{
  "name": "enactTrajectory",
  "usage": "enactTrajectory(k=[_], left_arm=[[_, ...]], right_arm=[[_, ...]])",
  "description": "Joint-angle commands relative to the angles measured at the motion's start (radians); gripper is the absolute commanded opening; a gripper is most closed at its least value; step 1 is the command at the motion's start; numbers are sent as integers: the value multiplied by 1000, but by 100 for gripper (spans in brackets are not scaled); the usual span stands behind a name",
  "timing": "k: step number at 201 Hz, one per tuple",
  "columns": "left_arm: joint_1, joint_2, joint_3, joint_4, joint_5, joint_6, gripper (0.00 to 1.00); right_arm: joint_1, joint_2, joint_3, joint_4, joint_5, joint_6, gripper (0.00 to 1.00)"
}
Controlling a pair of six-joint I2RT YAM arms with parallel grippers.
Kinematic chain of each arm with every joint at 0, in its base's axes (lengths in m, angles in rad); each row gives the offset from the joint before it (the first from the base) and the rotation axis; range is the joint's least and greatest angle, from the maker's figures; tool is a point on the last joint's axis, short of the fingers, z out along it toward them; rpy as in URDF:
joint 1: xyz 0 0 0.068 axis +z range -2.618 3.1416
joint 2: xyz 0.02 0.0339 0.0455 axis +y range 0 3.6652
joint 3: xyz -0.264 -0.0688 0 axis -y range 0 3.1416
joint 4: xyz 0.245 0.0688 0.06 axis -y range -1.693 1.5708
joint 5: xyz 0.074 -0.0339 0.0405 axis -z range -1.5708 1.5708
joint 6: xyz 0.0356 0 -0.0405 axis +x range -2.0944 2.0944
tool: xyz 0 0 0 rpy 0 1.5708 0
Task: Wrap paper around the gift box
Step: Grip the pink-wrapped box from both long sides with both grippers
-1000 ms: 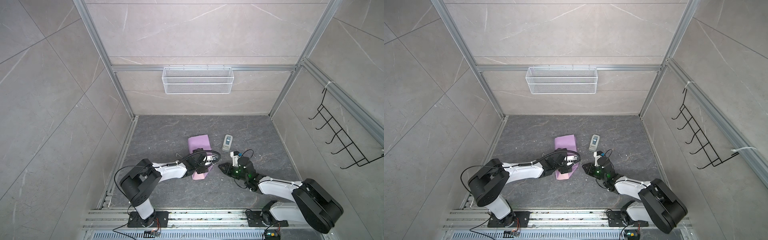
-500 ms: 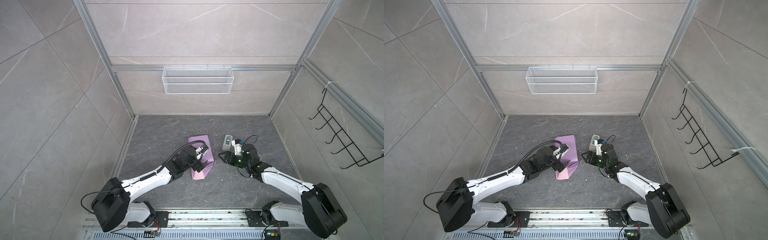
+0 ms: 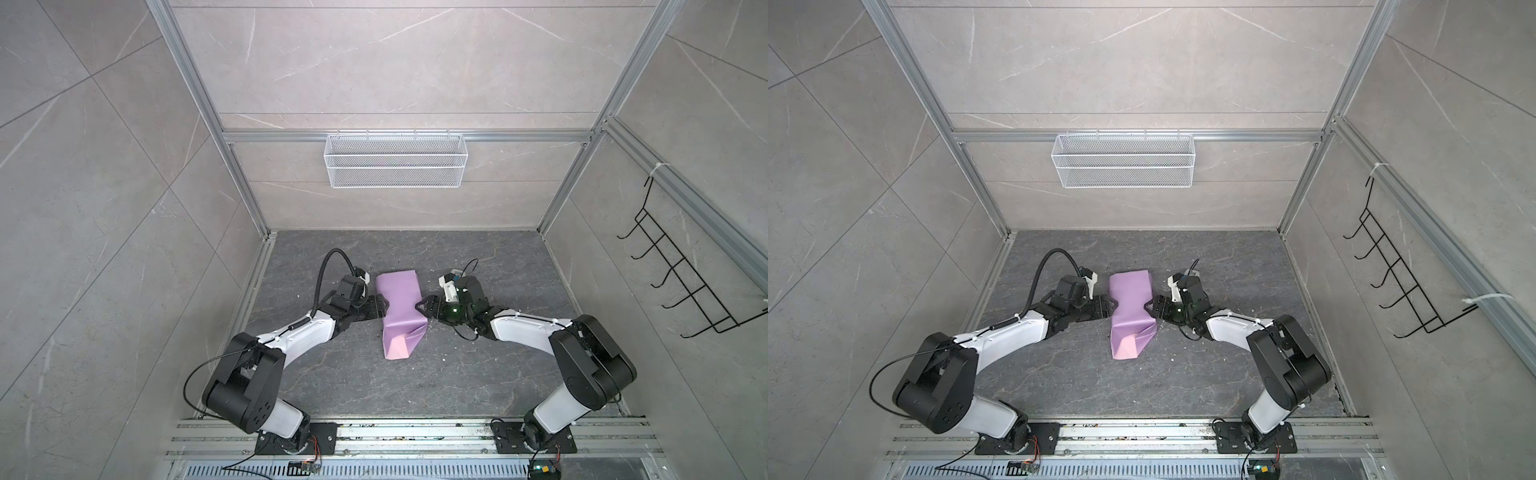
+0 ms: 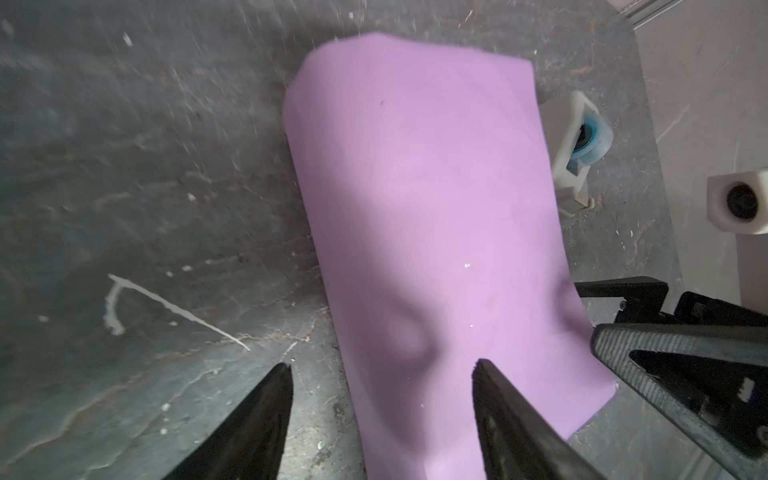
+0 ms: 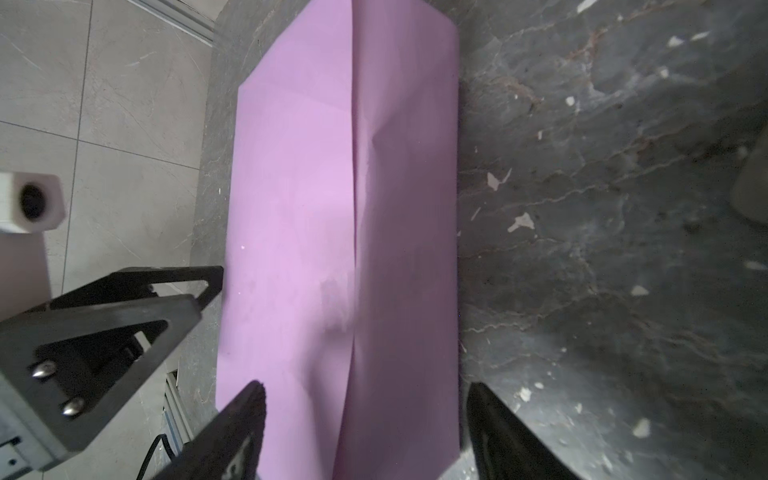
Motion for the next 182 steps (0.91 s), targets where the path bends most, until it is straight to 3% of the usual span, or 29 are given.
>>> enactTrajectory(k=[1,42,85,105,136,154,182], left_arm=[[-22,29,49,9,90,-61,64],[-79,62,58,33,104,-75,58],[-134,70,70,47,100,-89,62],[-134,27,54,41,65,-66,69],[-128,-126,7,-50,-65,37,78],[-88,-206,-62,-91,-126,33,73],[-30,-279,-138,-178,-191,33,54]], right_arm=[[8,15,17,34,-51,27,76],[9,-27,-44,78,-89,66,69],[9,-148,-173,79,-81,114,65],[7,-246,-211,-40,-17,67,70],[-4,-424,-167,-334,177,-98,77],[10,-463,-123,-383,182,-163,75],[134,-383,15,-446,219,-256,67]])
